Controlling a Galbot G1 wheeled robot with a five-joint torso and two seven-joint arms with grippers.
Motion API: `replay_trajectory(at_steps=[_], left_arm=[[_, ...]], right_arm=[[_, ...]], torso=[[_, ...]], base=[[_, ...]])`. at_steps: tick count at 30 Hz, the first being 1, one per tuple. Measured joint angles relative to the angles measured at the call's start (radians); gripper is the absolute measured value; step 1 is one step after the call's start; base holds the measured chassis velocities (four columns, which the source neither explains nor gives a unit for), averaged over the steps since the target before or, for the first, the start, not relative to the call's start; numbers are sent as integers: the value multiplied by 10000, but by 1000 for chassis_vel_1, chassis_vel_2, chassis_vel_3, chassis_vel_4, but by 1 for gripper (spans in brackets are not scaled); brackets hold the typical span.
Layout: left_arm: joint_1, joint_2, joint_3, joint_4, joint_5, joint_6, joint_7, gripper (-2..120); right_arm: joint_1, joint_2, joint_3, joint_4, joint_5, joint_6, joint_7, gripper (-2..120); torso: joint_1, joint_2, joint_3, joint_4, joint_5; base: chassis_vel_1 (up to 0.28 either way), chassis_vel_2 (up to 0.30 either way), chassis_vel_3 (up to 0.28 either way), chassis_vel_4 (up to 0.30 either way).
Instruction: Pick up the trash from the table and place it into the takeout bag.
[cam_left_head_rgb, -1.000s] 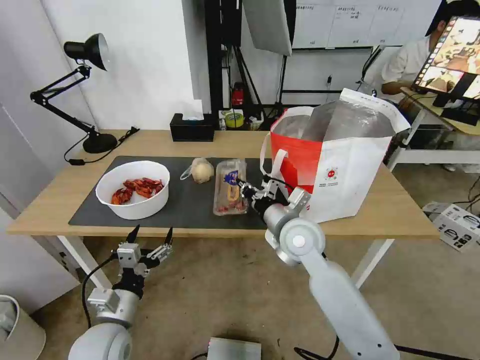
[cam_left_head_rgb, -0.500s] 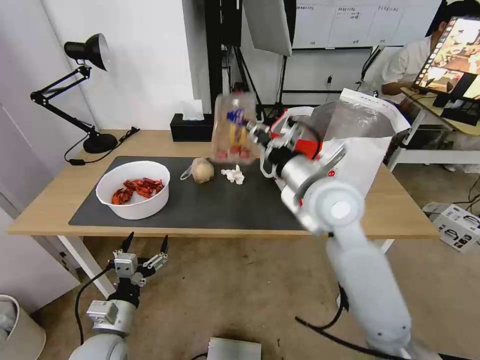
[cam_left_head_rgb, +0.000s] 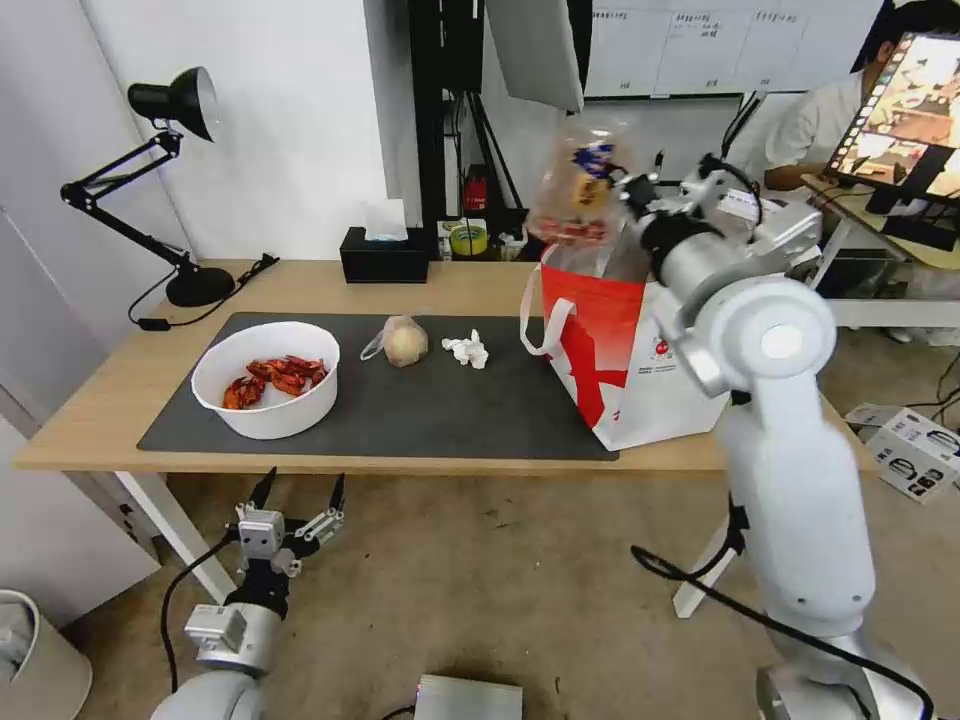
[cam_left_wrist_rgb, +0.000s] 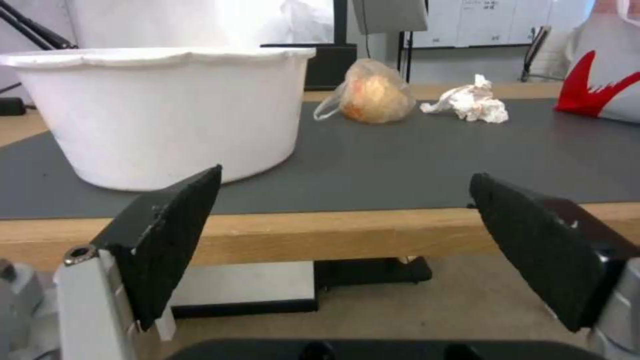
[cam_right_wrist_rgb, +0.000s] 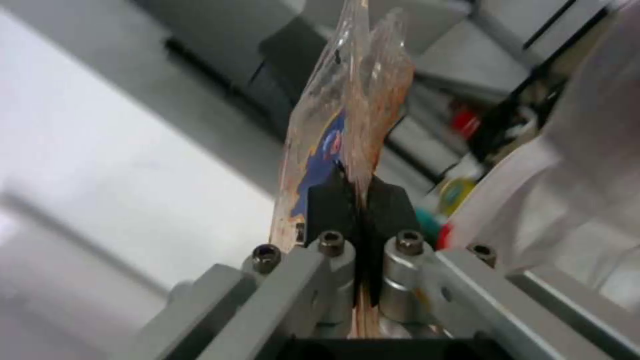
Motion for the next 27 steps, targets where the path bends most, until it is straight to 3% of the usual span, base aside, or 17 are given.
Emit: replay_trajectory(at_steps=[14, 27], left_arm=[[97, -61, 11, 3, 43, -126, 9, 100], [69, -128, 107, 121, 111, -213, 13, 100]], right_arm=[[-253, 13, 182, -625, -1458, 193, 452, 0], [-676, -90, 138, -757, -2156, -205, 754, 0]], torso=[[0, 1, 0, 1, -1], [0, 1, 0, 1, -1]], base=[[0, 0, 0, 0], [0, 0, 0, 0]])
